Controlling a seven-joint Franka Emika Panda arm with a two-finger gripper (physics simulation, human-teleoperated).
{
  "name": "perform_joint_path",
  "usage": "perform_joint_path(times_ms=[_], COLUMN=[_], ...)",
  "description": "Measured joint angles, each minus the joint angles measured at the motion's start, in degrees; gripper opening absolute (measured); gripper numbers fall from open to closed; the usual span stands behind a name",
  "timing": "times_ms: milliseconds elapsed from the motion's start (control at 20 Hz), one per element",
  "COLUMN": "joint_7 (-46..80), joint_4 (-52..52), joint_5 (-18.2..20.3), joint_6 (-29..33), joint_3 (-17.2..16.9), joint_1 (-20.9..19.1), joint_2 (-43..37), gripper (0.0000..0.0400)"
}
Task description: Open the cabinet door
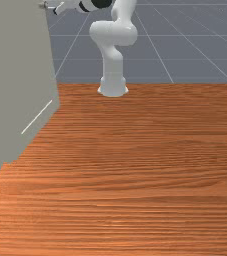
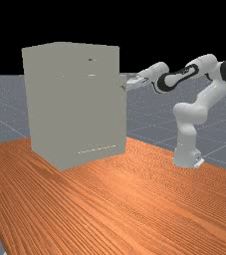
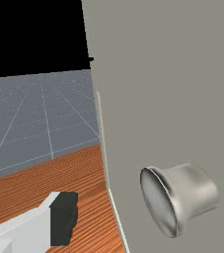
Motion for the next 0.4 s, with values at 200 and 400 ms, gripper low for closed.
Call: perform_joint_path(times_ms=[200,400], joint_7=[10.8,14.0], joint_4=[-1.7,-3.9], joint_5=[4.1,3.8], joint_6=[-0.9,-3.0], joint_3=[14.2,23.0], joint_1=[-4.8,2.0], joint_2=[-2.1,-6.0], gripper=[0.0400,0.0400])
